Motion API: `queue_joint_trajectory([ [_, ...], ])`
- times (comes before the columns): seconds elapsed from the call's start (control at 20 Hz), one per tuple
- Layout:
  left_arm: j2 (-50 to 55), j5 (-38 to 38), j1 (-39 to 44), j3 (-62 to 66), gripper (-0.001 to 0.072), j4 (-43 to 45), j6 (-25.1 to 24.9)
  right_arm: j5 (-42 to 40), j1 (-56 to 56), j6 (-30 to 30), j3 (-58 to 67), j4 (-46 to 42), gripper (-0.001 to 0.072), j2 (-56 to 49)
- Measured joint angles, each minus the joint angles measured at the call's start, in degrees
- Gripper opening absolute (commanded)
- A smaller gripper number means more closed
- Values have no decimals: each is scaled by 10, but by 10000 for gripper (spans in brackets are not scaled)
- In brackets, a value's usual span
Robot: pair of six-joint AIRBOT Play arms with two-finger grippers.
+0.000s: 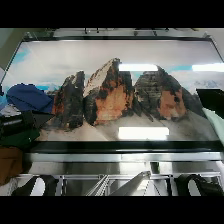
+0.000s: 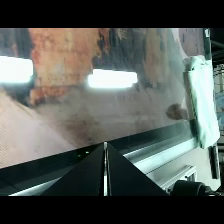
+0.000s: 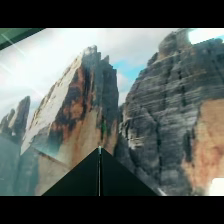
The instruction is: Fold the shirts.
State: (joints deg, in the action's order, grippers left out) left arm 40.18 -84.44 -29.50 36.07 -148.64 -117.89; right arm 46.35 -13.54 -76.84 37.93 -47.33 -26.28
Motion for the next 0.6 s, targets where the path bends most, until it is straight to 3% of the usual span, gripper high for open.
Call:
queue_joint_trajectory([
  [0.6,0,-7,0,0,22,0,0,0,0,0,0,0,28,0],
])
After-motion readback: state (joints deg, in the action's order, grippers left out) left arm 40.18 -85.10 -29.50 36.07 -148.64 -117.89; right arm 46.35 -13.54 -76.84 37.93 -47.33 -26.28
